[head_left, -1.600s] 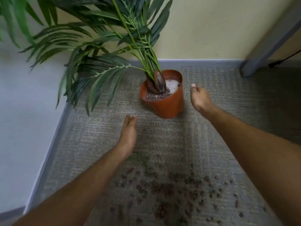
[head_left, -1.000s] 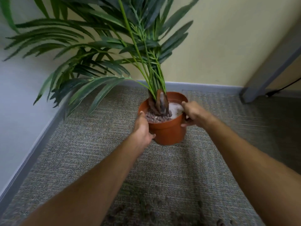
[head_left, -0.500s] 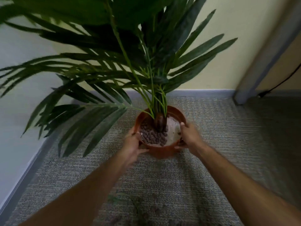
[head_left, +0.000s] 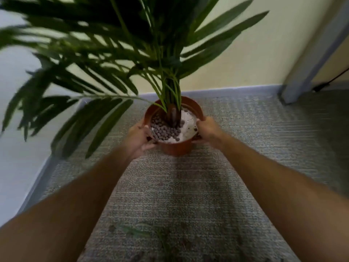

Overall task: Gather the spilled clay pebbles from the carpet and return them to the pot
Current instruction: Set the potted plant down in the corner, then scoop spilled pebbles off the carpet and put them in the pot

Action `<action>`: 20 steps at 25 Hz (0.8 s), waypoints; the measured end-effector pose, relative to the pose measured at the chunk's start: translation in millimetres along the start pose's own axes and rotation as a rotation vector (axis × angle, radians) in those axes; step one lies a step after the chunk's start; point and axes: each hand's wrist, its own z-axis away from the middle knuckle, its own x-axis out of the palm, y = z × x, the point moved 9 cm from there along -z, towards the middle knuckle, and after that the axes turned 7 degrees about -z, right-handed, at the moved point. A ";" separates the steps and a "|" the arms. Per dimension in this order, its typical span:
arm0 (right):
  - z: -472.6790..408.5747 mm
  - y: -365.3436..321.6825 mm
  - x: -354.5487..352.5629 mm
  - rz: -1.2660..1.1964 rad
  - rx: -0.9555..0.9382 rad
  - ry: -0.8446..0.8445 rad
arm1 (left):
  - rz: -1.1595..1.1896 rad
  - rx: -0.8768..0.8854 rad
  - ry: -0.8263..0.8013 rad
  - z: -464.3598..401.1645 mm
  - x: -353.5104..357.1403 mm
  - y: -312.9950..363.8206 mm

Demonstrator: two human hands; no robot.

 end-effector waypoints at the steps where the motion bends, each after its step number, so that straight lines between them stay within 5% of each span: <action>1: -3.5 1.3 -0.4 0.009 0.015 0.013 | -0.010 -0.002 0.002 -3.6 -1.4 -1.5; 10: 16.6 13.9 -6.5 0.221 -0.009 -0.001 | -0.374 -0.039 0.101 16.0 -10.3 -23.4; 13: 45.7 30.3 -16.6 0.332 -0.152 -0.066 | -0.600 0.096 0.012 52.2 -9.6 -50.0; 20: 134.9 84.7 -61.3 1.141 -0.166 -0.299 | -1.055 0.229 -0.352 141.7 11.5 -111.8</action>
